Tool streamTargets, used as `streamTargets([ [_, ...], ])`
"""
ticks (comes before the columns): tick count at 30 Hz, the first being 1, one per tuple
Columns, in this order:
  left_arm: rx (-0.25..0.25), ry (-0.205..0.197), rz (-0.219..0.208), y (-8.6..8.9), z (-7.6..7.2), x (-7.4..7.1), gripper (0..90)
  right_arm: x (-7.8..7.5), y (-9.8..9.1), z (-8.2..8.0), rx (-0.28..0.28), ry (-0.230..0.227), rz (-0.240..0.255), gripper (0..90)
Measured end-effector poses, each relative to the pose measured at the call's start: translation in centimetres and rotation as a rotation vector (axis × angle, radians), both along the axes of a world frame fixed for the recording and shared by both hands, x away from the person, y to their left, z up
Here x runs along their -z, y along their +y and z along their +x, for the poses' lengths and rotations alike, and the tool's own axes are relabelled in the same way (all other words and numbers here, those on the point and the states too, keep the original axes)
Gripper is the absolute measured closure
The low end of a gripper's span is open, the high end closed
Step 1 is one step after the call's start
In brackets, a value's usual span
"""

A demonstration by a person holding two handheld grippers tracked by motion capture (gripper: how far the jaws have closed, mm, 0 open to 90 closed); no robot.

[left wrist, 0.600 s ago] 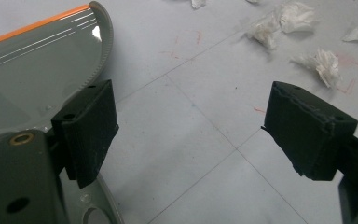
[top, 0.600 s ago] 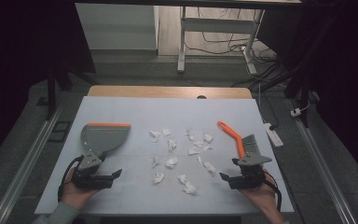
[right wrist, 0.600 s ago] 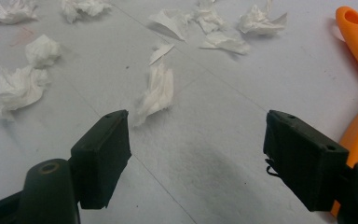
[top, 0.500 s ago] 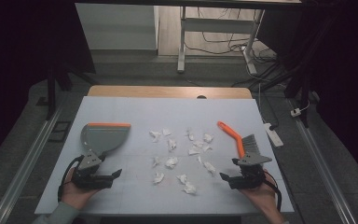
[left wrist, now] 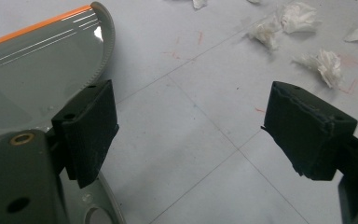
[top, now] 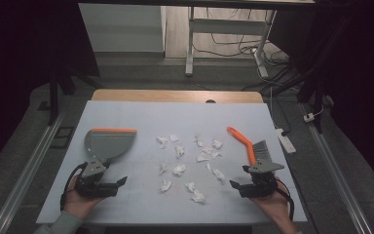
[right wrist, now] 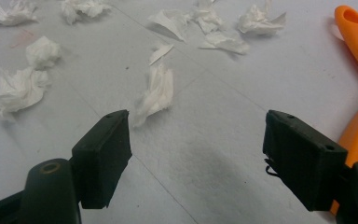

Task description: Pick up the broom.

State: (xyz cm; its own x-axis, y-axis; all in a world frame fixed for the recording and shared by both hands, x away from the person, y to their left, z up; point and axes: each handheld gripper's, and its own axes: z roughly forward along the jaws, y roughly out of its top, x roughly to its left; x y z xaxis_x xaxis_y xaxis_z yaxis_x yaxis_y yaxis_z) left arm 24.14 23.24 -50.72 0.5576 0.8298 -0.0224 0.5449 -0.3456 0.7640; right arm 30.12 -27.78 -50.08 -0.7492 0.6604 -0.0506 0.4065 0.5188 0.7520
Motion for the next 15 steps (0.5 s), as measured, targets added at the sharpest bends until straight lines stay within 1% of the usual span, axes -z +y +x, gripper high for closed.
streamTargets([
  [5, 0.002, -0.003, 0.004, -0.2, 0.0, 0.0, 18.5, -0.2, 0.1, 0.0, -0.002, -0.002, -0.001, 23.4],
  [7, 0.007, -0.002, 0.005, -0.3, 0.0, 0.0, 18.5, -0.7, 0.2, 0.3, 0.003, -0.006, -0.019, 24.1],
  [8, 0.008, -0.003, 0.004, -0.3, 0.1, 0.0, 18.5, -0.7, 0.2, 0.3, 0.003, -0.006, -0.019, 24.1],
  [9, 0.008, -0.005, 0.002, -0.2, 0.1, -0.1, 18.5, -1.2, 0.3, 0.8, 0.02, 0.023, -0.035, 24.6],
  [10, 0.01, -0.005, -0.002, -0.1, 0.2, -0.1, 18.5, -1.2, 0.3, 0.8, 0.02, 0.023, -0.035, 24.6],
  [11, 0.011, -0.003, -0.009, -0.1, 0.2, 0.0, 18.5, -1.7, 0.5, 1.4, 0.043, 0.04, -0.06, 24.8],
  [12, 0.015, -0.003, -0.009, -0.1, 0.2, 0.0, 18.5, -1.7, 0.5, 1.4, 0.043, 0.04, -0.06, 24.8],
  [13, 0.019, -0.004, -0.01, -0.2, 0.2, -0.1, 18.5, -2.4, 0.7, 2.3, 0.069, 0.053, -0.068, 24.8],
  [15, 0.024, -0.007, -0.01, -0.3, 0.2, -0.1, 18.5, -3.2, 0.9, 3.4, 0.095, 0.06, -0.08, 24.8],
])
